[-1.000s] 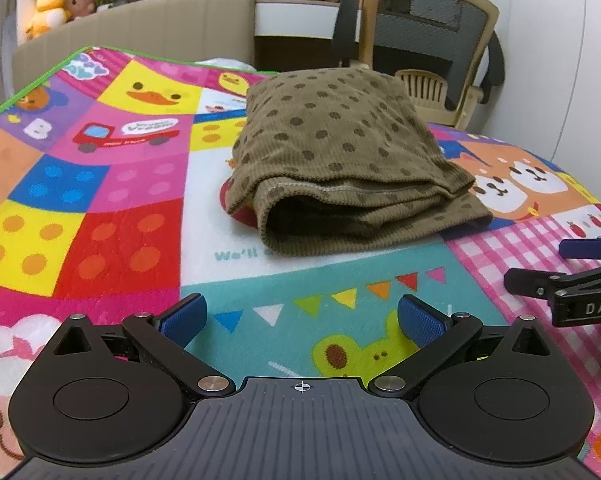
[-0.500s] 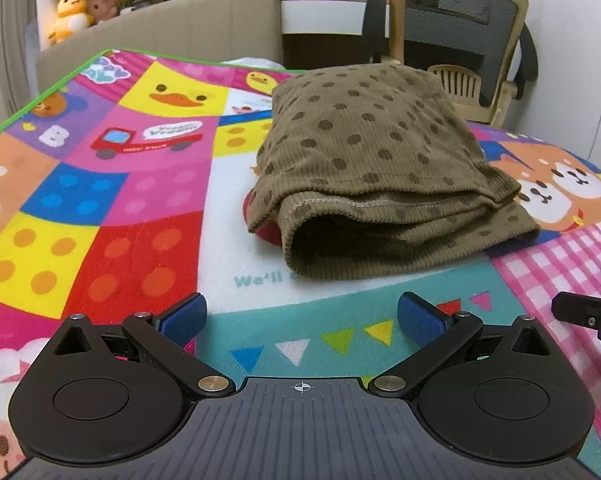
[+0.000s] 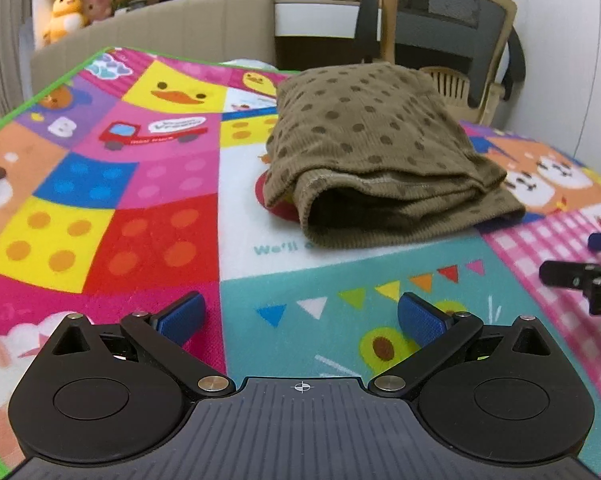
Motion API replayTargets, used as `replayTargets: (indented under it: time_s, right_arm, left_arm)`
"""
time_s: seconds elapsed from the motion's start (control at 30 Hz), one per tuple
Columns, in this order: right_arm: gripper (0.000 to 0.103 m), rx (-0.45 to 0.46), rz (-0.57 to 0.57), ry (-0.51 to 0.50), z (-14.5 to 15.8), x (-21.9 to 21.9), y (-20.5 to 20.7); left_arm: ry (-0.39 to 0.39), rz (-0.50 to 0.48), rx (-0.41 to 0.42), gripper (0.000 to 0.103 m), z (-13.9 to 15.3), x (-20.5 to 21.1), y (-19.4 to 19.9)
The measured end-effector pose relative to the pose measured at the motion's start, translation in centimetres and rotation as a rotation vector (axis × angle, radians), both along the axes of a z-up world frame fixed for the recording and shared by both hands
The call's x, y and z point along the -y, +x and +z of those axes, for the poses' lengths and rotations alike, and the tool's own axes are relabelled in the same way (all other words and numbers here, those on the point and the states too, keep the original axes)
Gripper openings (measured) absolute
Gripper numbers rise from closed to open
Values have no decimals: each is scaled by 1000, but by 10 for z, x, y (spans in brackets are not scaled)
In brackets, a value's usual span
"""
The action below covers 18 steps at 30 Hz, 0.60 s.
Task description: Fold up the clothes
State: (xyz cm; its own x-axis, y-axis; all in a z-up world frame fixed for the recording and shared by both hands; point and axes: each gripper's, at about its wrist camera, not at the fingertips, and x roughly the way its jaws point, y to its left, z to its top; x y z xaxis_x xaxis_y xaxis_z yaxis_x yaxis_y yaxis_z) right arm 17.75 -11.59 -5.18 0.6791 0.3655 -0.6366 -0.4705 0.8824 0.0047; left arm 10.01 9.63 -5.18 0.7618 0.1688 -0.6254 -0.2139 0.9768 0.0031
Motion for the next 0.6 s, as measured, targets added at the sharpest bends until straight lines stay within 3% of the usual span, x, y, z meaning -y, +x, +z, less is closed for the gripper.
replayTargets:
  time_s: [0.27,0.6]
  right_arm:
    - [103,0,0,0,0,1,1]
    - [103,-1,-1,0,0,0,0]
  left_arm:
    - [7,-41,-46,103,3,0,28]
    - [14,-23,-12,103,0,5,45]
